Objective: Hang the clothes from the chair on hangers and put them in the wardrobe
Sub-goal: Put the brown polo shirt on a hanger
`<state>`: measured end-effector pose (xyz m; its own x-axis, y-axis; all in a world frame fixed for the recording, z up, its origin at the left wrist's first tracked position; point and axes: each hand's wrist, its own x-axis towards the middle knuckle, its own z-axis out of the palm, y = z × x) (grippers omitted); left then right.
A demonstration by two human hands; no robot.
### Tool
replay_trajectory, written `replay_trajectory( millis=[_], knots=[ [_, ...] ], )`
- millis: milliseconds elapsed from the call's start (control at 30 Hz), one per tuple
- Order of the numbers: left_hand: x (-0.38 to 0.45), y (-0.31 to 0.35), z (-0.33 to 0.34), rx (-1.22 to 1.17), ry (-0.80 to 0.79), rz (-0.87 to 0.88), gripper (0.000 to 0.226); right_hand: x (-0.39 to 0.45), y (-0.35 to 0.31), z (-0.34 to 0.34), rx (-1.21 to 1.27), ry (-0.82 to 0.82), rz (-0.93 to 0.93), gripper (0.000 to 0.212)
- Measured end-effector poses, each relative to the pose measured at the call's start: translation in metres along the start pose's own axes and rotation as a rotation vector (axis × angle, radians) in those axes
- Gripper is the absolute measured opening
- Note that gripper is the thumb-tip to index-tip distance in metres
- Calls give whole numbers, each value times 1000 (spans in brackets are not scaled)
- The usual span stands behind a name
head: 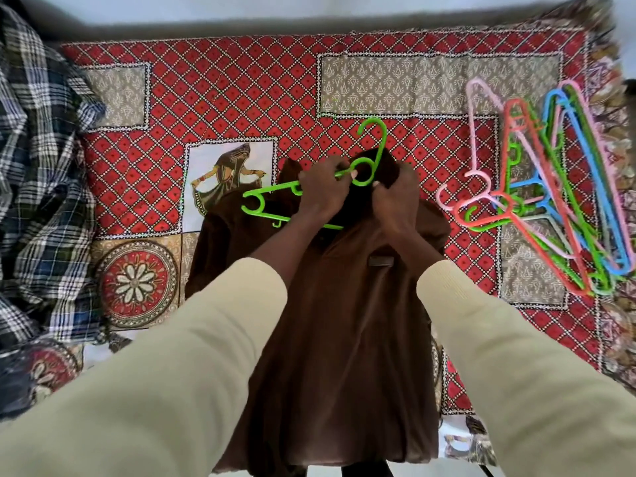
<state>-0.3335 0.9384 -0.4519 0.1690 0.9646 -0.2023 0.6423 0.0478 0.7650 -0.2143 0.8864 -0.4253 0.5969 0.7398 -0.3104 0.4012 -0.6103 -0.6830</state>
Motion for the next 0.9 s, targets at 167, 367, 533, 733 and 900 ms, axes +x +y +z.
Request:
replay_trajectory(
  millis=[167, 367, 533, 733, 900],
  knots=[
    [-8, -3, -5, -193, 30, -15, 23, 26, -12, 1, -104, -123, -150, 87],
    [2, -13, -35, -118, -31, -197, 8, 41, -15, 6, 184, -402, 47, 31],
    [43, -37, -89, 141, 274, -503, 32, 48, -7, -3, 442, -253, 62, 25],
    [44, -23, -83, 245, -398, -617, 41, 45, -2, -8, 423, -318, -17, 26],
    [50, -30, -83, 141, -233, -642, 22, 46, 5, -17, 467, -302, 9, 23]
  ],
)
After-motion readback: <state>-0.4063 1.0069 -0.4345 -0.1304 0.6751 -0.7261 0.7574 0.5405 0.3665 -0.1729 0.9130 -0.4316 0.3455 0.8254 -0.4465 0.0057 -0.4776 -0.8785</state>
